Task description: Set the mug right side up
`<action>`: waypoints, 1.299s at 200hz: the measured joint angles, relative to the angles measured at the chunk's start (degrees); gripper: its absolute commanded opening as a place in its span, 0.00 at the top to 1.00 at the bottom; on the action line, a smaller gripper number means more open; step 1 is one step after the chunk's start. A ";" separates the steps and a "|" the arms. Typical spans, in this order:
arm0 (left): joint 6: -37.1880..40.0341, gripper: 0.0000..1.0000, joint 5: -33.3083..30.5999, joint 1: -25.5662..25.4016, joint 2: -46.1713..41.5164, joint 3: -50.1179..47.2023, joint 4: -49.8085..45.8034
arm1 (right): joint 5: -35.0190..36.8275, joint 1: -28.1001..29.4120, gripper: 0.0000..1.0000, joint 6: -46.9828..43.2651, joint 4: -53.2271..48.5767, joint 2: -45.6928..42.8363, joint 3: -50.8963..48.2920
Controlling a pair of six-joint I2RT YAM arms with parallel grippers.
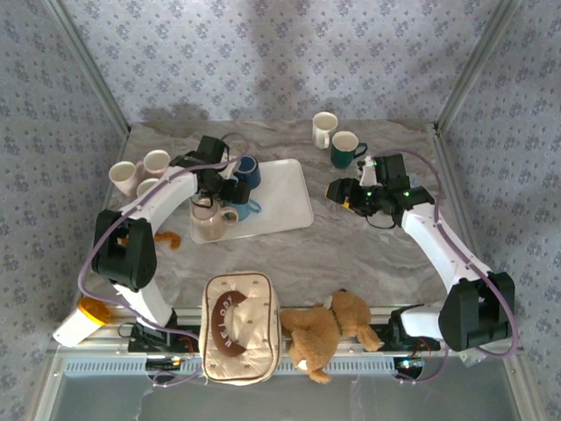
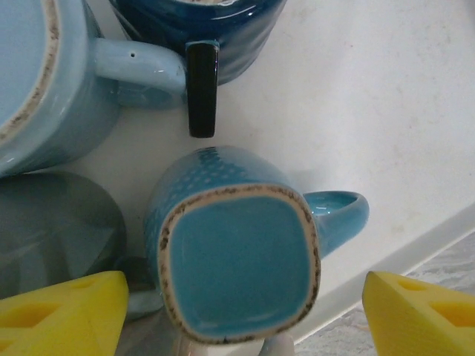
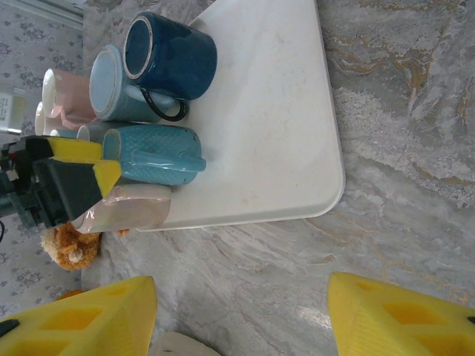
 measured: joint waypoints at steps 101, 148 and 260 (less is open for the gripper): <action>0.00 0.22 0.79 1.33 0.59 0.17 0.07 | 0.26 0.48 0.40 1.88 -0.04 0.00 0.15; 0.66 0.29 2.64 1.14 0.74 0.15 1.60 | 2.89 1.11 0.40 6.91 0.52 -0.31 1.53; 1.70 0.21 1.27 -0.15 3.34 0.17 2.45 | 6.01 1.22 0.39 11.02 2.36 -4.70 -0.24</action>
